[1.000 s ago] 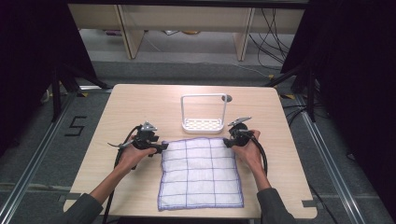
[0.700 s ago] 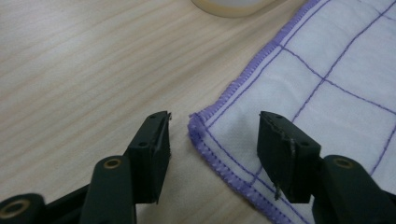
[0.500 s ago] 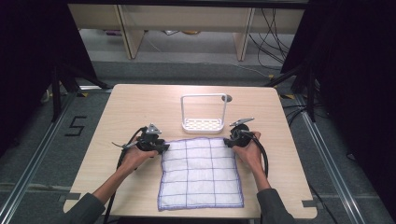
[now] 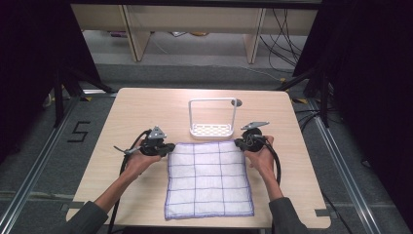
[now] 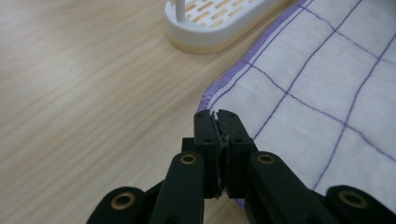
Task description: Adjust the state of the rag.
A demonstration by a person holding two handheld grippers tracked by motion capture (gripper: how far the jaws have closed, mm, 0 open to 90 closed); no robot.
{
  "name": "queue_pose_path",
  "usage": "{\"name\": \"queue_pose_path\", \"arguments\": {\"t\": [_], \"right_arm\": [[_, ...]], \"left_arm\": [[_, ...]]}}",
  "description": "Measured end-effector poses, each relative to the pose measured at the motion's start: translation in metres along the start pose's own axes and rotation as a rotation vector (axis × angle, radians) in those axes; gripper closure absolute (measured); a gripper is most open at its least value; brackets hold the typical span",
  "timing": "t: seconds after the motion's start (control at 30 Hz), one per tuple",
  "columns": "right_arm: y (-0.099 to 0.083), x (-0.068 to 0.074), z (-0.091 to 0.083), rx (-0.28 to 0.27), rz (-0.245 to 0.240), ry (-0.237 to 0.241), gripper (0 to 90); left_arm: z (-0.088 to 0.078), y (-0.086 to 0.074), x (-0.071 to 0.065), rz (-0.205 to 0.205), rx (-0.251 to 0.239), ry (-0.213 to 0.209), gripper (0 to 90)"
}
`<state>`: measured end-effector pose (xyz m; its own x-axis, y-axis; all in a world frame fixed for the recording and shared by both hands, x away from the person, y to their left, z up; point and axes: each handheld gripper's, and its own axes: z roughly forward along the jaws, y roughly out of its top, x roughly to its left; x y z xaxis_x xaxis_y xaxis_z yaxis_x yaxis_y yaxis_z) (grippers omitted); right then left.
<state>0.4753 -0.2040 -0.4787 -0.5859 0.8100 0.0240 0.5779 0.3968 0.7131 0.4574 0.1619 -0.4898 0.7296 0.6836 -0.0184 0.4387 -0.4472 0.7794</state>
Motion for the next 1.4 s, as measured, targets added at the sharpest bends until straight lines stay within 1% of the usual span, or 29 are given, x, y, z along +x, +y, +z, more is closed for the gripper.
{"name": "queue_pose_path", "arguments": {"t": [0.03, 0.07, 0.1, 0.13, 0.17, 0.23, 0.27, 0.33, 0.37, 0.4, 0.43, 0.47, 0.5, 0.53, 0.6, 0.67, 0.7, 0.77, 0.9, 0.93, 0.97, 1.0, 1.03, 1.1, 1.13, 1.2, 1.27, 1.3, 1.4], "right_arm": [[0.002, 0.003, -0.006, 0.025, 0.038, 0.008, 85.2], [0.004, 0.001, -0.01, 0.008, 0.0, 0.012, 85.2], [0.006, 0.003, -0.013, 0.008, 0.026, 0.02, 85.2], [0.007, 0.003, -0.015, -0.033, 0.013, 0.026, 85.2], [0.01, 0.004, -0.02, -0.023, 0.015, 0.022, 85.2], [0.012, 0.005, -0.025, -0.037, 0.009, 0.021, 85.2], [0.013, 0.005, -0.028, -0.045, 0.006, 0.019, 85.2], [0.014, 0.005, -0.031, -0.068, -0.006, 0.031, 85.2], [0.014, 0.006, -0.035, -0.069, -0.008, 0.03, 85.2], [0.014, 0.008, -0.038, -0.073, -0.008, 0.031, 85.2], [0.013, 0.01, -0.041, -0.079, -0.018, 0.033, 85.2], [0.012, 0.012, -0.044, -0.093, -0.024, 0.03, 85.2], [0.012, 0.015, -0.05, -0.085, -0.029, 0.039, 85.2], [0.011, 0.017, -0.054, -0.089, -0.046, 0.037, 85.2], [0.008, 0.023, -0.063, -0.101, -0.056, 0.04, 85.3], [0.002, 0.031, -0.073, -0.093, -0.065, 0.045, 85.3], [-0.002, 0.034, -0.079, -0.085, -0.097, 0.053, 85.2], [-0.009, 0.039, -0.086, -0.086, -0.1, 0.054, 85.3], [-0.027, 0.047, -0.099, -0.084, -0.139, 0.066, 85.2], [-0.031, 0.049, -0.102, -0.074, -0.127, 0.078, 85.2], [-0.036, 0.051, -0.103, -0.065, -0.127, 0.084, 85.2], [-0.043, 0.052, -0.104, -0.058, -0.14, 0.089, 85.2], [-0.046, 0.054, -0.104, -0.053, -0.137, 0.089, 85.2], [-0.055, 0.057, -0.105, -0.044, -0.145, 0.102, 85.1], [-0.059, 0.058, -0.105, -0.04, -0.142, 0.12, 85.1], [-0.066, 0.062, -0.108, -0.039, -0.136, 0.11, 85.1], [-0.07, 0.065, -0.11, -0.033, -0.143, 0.127, 84.9], [-0.072, 0.065, -0.11, -0.04, -0.149, 0.118, 84.8], [-0.081, 0.071, -0.111, -0.014, -0.126, 0.128, 84.6]], "left_arm": [[-0.002, 0.002, -0.001, 0.004, -0.006, 0.004, 86.6], [-0.004, 0.004, -0.001, 0.015, -0.011, 0.005, 86.6], [-0.005, 0.005, -0.001, 0.018, -0.021, 0.006, 86.6], [-0.007, 0.008, 0.0, 0.021, -0.024, 0.003, 86.6], [-0.008, 0.009, 0.001, 0.017, -0.035, 0.005, 86.6], [-0.013, 0.013, 0.004, 0.012, -0.059, 0.007, 86.5], [-0.014, 0.014, 0.003, -0.019, -0.091, 0.007, 86.5], [-0.019, 0.016, 0.005, -0.01, -0.09, -0.001, 86.5], [-0.021, 0.015, 0.004, -0.024, -0.105, -0.006, 86.5], [-0.025, 0.015, 0.003, -0.019, -0.097, -0.012, 86.5], [-0.028, 0.014, 0.0, -0.026, -0.117, -0.019, 86.4], [-0.031, 0.013, -0.002, -0.018, -0.123, -0.027, 86.4], [-0.035, 0.012, -0.004, -0.016, -0.115, -0.036, 86.4], [-0.038, 0.01, -0.006, -0.015, -0.127, -0.046, 86.4], [-0.047, 0.007, -0.012, -0.002, -0.126, -0.062, 86.4], [-0.056, 0.002, -0.02, 0.021, -0.133, -0.079, 86.4], [-0.06, 0.0, -0.024, 0.036, -0.128, -0.089, 86.4], [-0.068, -0.006, -0.033, 0.063, -0.129, -0.102, 86.5], [-0.08, -0.019, -0.047, 0.084, -0.123, -0.141, 86.5], [-0.081, -0.023, -0.051, 0.083, -0.127, -0.15, 86.4], [-0.082, -0.028, -0.055, 0.101, -0.105, -0.161, 86.4], [-0.082, -0.031, -0.057, 0.105, -0.108, -0.162, 86.4], [-0.082, -0.036, -0.059, 0.104, -0.095, -0.176, 86.4], [-0.08, -0.042, -0.064, 0.099, -0.09, -0.182, 86.3], [-0.08, -0.044, -0.065, 0.114, -0.081, -0.187, 86.3], [-0.081, -0.048, -0.07, 0.139, -0.061, -0.187, 86.3], [-0.08, -0.052, -0.075, 0.131, -0.072, -0.205, 86.2], [-0.08, -0.055, -0.076, 0.123, -0.074, -0.205, 86.1], [-0.078, -0.061, -0.079, 0.119, -0.06, -0.222, 86.1]]}}
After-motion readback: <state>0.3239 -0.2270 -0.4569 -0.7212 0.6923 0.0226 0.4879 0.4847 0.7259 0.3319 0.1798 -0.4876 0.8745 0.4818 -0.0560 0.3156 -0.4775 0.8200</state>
